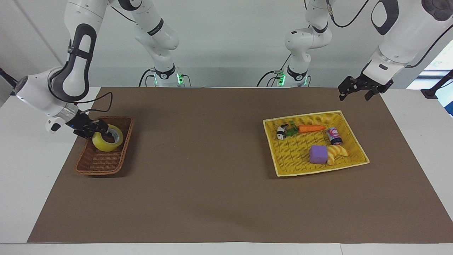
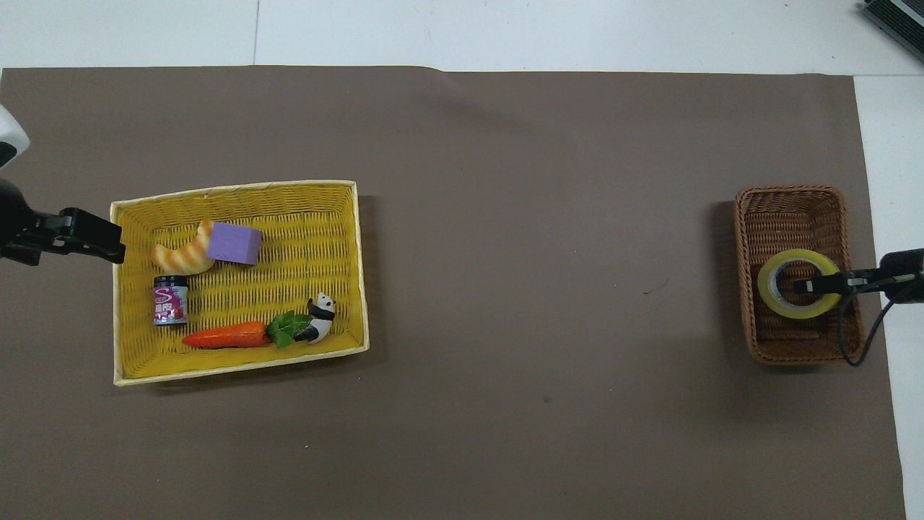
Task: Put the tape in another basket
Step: 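Lower the tape into the brown basket with the right gripper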
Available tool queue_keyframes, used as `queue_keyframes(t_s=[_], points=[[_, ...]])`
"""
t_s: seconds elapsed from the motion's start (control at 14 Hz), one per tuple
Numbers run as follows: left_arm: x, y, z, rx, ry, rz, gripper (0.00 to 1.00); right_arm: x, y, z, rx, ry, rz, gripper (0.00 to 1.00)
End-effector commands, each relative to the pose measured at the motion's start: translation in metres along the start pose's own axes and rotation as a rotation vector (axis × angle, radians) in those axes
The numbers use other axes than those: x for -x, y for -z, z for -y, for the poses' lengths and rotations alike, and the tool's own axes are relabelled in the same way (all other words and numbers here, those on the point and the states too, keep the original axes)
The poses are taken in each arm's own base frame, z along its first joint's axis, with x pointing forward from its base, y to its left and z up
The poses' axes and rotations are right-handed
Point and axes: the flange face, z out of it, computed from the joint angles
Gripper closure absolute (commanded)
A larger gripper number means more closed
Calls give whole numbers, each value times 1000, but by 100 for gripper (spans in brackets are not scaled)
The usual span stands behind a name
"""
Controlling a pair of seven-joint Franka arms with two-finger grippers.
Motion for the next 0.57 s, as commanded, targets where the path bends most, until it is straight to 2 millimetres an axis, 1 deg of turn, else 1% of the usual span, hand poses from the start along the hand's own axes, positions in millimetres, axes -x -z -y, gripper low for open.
queue_keyframes(t_s=[0.0,0.14,0.29,0.43,0.5], points=[[0,4,2,-22,7,-14,0,-2,6,-4,18,13,-9,0],[0,4,3,-22,8,-15,0,-10,15,-6,19,19,-27,0],[0,4,6,-23,11,-14,0,-20,34,-5,40,28,-60,0],[0,3,11,-22,20,-12,0,-32,48,3,66,55,-81,0],[0,4,11,-22,20,-14,0,-36,52,9,74,67,-88,0]])
